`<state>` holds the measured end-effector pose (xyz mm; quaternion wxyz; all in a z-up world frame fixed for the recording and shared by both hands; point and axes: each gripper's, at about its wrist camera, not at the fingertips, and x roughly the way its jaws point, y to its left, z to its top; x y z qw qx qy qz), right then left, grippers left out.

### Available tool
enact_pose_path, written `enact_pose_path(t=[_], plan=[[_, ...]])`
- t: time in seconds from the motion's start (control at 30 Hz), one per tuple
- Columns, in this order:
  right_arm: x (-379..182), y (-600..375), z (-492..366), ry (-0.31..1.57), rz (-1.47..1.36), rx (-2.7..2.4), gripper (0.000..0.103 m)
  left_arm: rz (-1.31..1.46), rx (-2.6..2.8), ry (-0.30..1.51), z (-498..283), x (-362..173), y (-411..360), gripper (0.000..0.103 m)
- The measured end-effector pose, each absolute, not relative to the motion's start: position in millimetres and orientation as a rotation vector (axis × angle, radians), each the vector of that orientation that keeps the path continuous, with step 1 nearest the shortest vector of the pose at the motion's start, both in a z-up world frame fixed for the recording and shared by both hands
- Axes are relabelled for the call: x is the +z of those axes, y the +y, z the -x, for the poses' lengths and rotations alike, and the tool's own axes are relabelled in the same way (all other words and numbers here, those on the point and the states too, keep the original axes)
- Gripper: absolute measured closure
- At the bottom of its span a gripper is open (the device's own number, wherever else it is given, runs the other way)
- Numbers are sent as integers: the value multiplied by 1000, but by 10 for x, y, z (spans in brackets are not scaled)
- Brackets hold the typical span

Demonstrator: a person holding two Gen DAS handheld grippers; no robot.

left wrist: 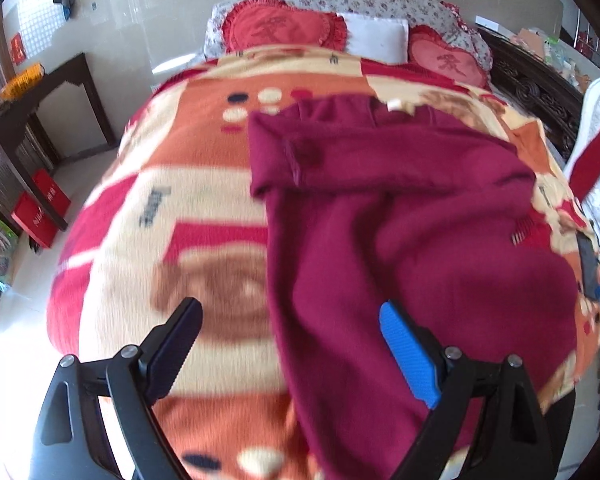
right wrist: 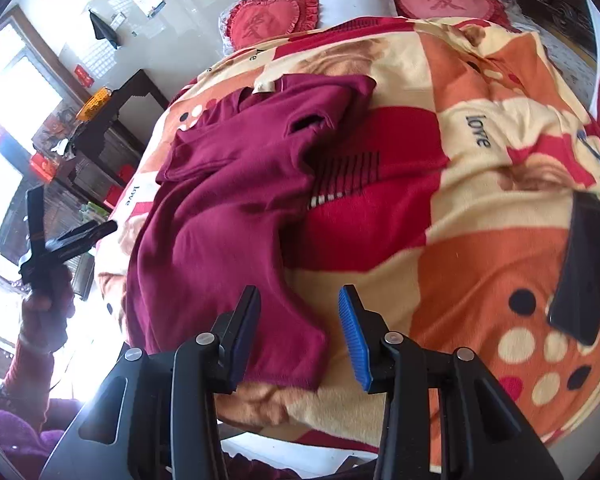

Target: Fold small clothes

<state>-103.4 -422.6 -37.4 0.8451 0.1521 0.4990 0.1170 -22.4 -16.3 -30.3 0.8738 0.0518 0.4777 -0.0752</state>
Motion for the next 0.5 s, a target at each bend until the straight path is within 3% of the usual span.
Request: enact_pose_path(t=[0.4,0.5], plan=[[-659,-4174,1137,1065,-344,257,78,-12,-200,1206,837,-912,-10,10],[-746,-4128,1090,1079,-335,261,78,-16,-214,1245,873,-1032,-116,16]])
